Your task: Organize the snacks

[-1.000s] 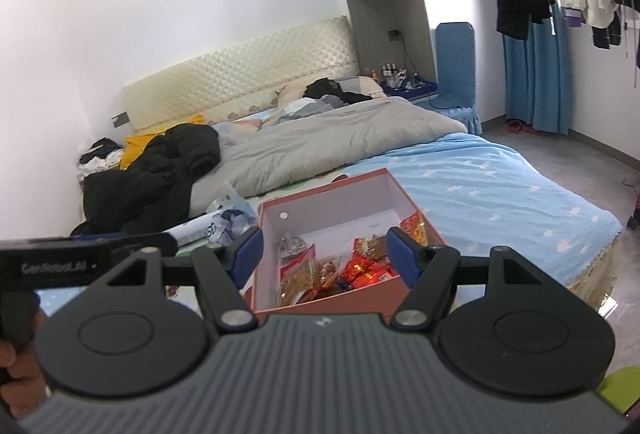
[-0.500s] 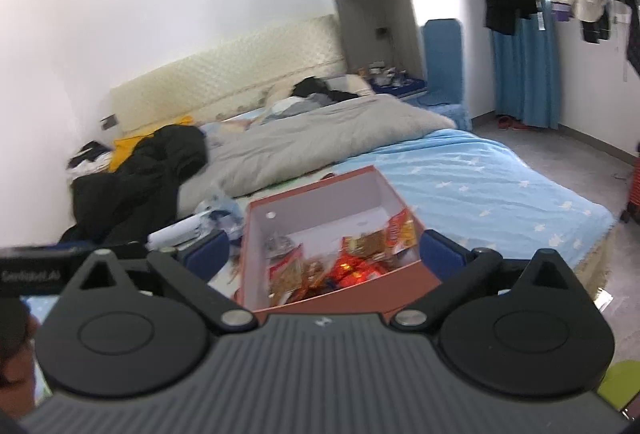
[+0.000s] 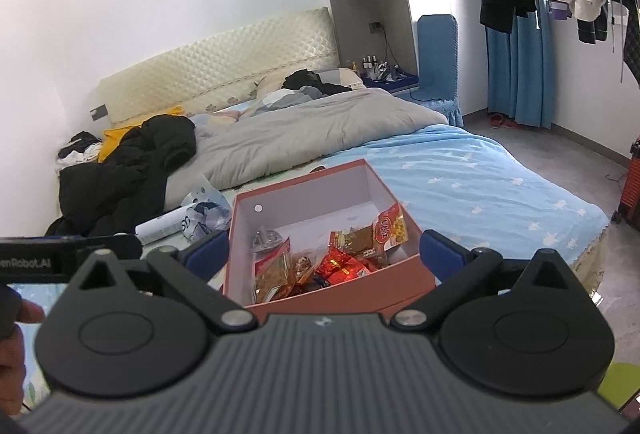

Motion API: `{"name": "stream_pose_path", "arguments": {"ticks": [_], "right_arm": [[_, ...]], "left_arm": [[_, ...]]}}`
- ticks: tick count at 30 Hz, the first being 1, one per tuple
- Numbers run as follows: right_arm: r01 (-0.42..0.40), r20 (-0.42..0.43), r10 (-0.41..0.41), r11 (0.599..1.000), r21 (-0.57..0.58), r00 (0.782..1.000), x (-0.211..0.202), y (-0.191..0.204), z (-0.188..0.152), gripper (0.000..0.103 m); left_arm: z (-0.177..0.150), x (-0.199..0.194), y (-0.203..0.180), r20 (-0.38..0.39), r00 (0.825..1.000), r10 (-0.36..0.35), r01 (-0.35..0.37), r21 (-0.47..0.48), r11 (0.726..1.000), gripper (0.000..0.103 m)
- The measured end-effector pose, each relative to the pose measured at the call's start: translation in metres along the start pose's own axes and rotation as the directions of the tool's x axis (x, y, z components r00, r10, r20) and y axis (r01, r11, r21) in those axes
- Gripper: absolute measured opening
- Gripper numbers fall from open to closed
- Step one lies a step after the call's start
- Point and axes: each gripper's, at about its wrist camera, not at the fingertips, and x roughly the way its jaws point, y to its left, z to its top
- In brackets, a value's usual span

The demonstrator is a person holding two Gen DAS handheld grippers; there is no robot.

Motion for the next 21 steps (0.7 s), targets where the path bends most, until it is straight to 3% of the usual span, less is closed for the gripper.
{"name": "stream_pose_path", "arguments": {"ticks": [11,21], "right_arm": [[-0.019,-0.007,0.019,1.000,-0.023,1.000,0.014,0.007,0.000,0.103],[0.002,-0.027,-0.003,1.000,-0.009,1.000,0.021,0.011,-0.004,0.103]], "left_arm": [[0.004,0.014,0.011,0.008,0.999,0.043,-0.042,-0.030,0.999,0.102],[0.003,0.013,0.022,0.006,0.999,0.039,-0.039,-0.050,0.998,0.102]]}}
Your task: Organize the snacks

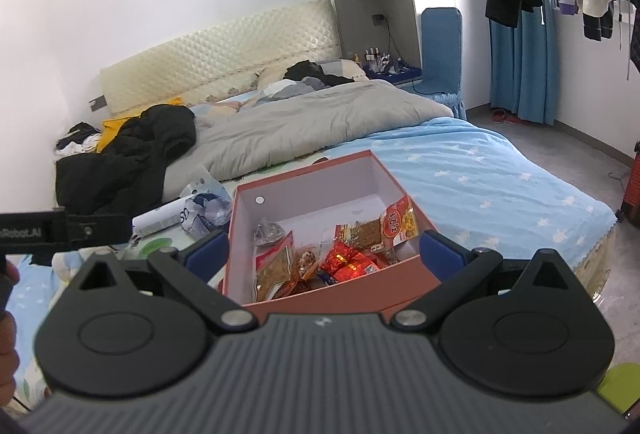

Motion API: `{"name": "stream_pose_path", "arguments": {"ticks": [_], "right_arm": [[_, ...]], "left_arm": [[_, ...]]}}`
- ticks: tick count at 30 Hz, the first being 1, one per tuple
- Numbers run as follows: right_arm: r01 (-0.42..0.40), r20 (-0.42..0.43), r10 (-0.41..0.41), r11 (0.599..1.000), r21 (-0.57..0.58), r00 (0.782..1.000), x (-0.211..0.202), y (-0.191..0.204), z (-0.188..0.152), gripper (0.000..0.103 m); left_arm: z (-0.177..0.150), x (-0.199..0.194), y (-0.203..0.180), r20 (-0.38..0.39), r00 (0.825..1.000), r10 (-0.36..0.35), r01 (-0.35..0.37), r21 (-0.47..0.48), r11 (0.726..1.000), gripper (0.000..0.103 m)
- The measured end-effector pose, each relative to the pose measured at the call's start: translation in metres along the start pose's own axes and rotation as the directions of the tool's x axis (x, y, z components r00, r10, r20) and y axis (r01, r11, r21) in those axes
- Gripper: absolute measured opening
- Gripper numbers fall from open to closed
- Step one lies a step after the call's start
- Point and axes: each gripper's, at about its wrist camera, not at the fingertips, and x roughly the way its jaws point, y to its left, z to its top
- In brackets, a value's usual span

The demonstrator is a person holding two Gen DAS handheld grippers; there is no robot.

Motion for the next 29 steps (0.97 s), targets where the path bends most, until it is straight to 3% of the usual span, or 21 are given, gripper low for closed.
{"name": "stream_pose_path", "arguments": {"ticks": [29], "right_arm": [[0.015,0.017,-0.015,1.000,0.001,1.000,-0.0013,0.0047,0.0009,0.103]], "left_arm": [[0.0008,-0.0041,-0.0039,0.005,1.000,-0.018,0.018,0.011,1.000,0.102]]}}
